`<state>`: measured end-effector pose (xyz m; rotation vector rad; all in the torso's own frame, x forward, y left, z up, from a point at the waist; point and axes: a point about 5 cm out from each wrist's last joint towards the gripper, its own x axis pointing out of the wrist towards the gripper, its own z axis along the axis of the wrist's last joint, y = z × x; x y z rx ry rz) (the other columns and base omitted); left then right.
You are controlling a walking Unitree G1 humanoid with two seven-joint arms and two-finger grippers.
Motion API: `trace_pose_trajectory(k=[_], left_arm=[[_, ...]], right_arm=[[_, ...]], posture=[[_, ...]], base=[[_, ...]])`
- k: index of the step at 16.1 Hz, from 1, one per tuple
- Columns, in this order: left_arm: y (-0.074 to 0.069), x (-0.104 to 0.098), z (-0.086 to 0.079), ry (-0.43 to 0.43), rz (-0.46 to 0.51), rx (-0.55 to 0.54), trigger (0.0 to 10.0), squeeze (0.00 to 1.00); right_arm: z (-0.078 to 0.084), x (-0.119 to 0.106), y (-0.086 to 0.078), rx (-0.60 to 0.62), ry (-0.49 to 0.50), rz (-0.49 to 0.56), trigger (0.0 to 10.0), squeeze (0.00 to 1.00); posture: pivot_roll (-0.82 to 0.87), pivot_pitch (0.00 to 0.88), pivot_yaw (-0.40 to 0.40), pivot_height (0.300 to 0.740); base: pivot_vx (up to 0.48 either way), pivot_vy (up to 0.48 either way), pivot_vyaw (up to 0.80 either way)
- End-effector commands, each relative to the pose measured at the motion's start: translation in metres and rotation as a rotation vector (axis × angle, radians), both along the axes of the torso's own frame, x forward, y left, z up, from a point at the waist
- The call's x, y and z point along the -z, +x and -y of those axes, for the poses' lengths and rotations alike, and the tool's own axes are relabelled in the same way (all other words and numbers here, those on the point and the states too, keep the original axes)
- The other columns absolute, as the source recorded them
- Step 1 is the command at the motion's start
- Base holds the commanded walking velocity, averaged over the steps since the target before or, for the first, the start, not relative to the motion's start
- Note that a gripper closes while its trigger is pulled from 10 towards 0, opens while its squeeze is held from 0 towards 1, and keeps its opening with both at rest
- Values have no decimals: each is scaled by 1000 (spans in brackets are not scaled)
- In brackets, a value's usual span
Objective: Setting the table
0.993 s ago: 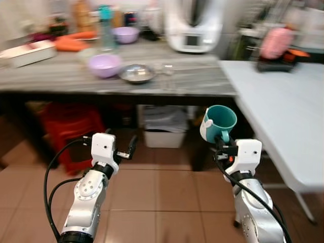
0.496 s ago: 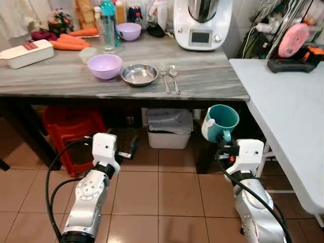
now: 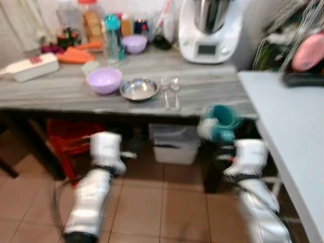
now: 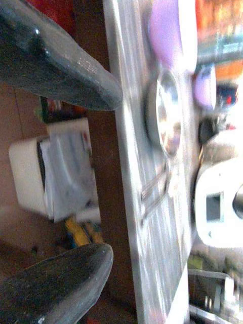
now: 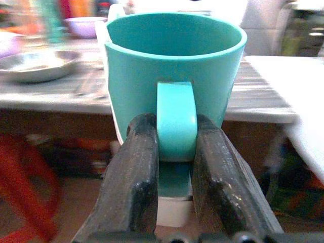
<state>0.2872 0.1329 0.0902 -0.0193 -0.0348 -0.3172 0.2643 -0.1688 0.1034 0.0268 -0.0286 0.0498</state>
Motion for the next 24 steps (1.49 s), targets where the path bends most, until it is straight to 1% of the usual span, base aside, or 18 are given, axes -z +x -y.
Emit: trace_pose_trajectory(k=[1,4,10,12,14,15,19,22,24], left_arm=[[3,-6,-12,25,21,-27,10000,0],[4,-7,-11,25,24,-28,10000,0],[5,-9,-9,25,37,-34,10000,0],[5,-9,-9,22,38,-39,10000,0],[6,-10,-10,24,42,-53,10000,0],[7,-11,-11,19,46,-62,10000,0],[9,-13,-11,-2,43,-99,10000,0],[10,-13,-11,5,39,-93,10000,0],[10,-12,-10,-5,33,-93,10000,0]], right_arm=[[-8,-11,2,-21,15,50,10000,0],[-9,-13,3,-33,7,61,10000,0],[-11,-17,4,-46,4,77,10000,0],[-11,-19,5,-51,0,84,10000,0],[-11,-21,6,-57,-10,93,10000,0],[-12,-21,6,-58,-8,94,10000,0],[-12,-21,6,-50,11,98,10000,0],[-12,-23,8,-42,11,101,10000,0],[-12,-22,7,-38,17,99,10000,0]], posture=[[-2,0,-14,740],[-3,0,-13,740],[-3,0,-19,740],[-3,0,-22,740],[-4,0,-23,740],[-5,0,-21,740],[-4,0,-20,740],[-2,0,-17,740],[0,0,-14,740]], base=[[416,0,0],[412,0,0],[407,0,605],[369,0,0],[0,0,0],[0,0,500],[0,0,0],[0,0,0],[0,0,0]])
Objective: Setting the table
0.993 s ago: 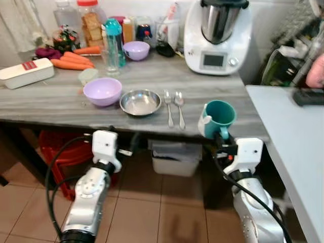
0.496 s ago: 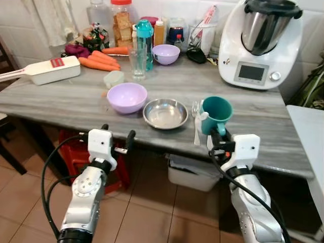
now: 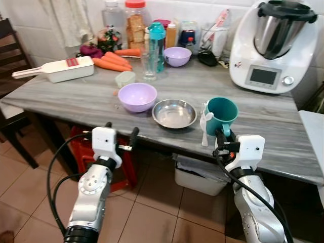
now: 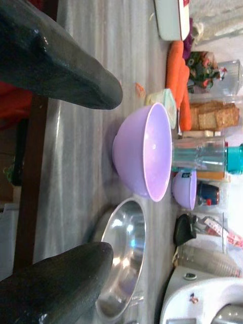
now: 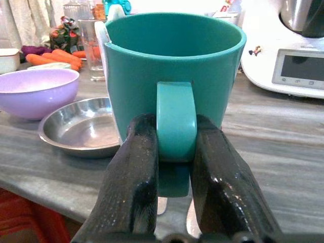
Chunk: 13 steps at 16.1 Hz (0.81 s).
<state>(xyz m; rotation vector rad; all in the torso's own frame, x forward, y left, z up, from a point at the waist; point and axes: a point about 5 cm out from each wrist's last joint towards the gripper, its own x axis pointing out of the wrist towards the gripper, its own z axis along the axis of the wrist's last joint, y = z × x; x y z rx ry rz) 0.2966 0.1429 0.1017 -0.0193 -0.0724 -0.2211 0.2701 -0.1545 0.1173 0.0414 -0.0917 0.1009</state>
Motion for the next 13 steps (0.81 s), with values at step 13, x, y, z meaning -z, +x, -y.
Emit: trace_pose_trajectory(k=[13], left_arm=[[-2,-7,6,-8,28,95,10000,0]], right_arm=[[1,-9,0,25,-2,46,10000,0]], posture=[[-1,0,-7,740]], base=[[73,0,0]])
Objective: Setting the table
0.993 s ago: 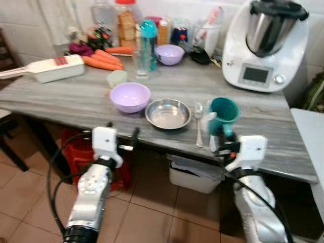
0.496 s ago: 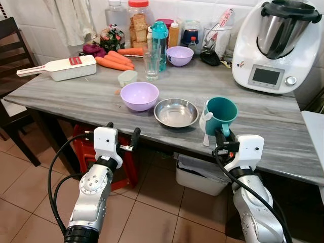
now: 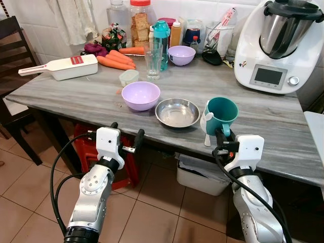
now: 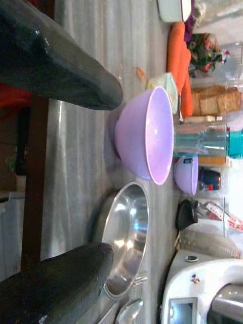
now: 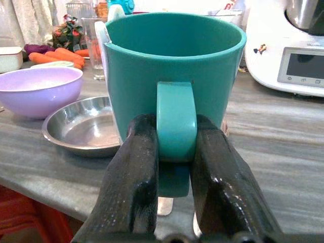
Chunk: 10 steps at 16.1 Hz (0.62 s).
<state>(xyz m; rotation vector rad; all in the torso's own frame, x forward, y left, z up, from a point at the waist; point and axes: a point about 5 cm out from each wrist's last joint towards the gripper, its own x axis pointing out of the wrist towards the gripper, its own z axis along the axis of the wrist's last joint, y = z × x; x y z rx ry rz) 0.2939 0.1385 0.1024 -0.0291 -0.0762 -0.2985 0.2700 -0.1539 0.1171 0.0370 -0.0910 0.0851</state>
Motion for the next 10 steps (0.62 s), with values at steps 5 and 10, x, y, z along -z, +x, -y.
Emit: trace_pose_trajectory(k=[5,10], left_arm=[[0,-8,3,-10,29,28,10000,0],[1,-11,4,-12,32,33,10000,0]], right_arm=[[1,-15,0,1,-19,76,10000,0],[1,-18,-1,5,-16,90,10000,0]], posture=[[-3,0,-5,740],[-8,0,0,740]], base=[[414,0,0],[417,0,0]])
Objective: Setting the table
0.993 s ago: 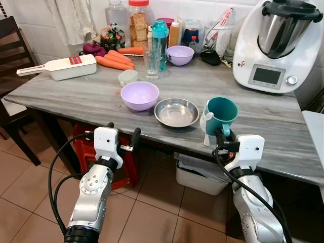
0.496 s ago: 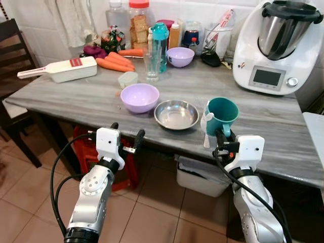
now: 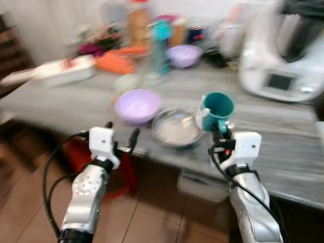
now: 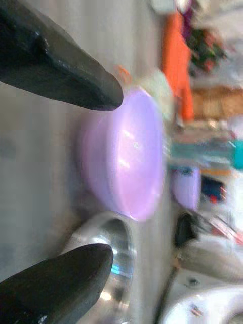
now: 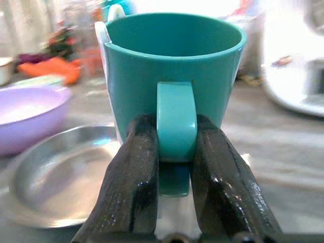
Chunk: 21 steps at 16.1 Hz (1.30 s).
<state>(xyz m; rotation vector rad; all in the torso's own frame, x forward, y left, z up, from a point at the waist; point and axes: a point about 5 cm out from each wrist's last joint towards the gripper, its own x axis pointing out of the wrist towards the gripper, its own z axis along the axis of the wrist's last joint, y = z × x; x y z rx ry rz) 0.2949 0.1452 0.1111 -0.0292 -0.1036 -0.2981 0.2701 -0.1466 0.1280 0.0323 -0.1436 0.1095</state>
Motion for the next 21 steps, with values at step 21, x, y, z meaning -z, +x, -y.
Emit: trace_pose_trajectory(k=[21], left_arm=[[-40,-4,-6,51,12,153,10000,0]], right_arm=[[13,-24,60,-144,-50,-7,10000,0]], posture=[[14,0,-8,740]], base=[[48,0,0]])
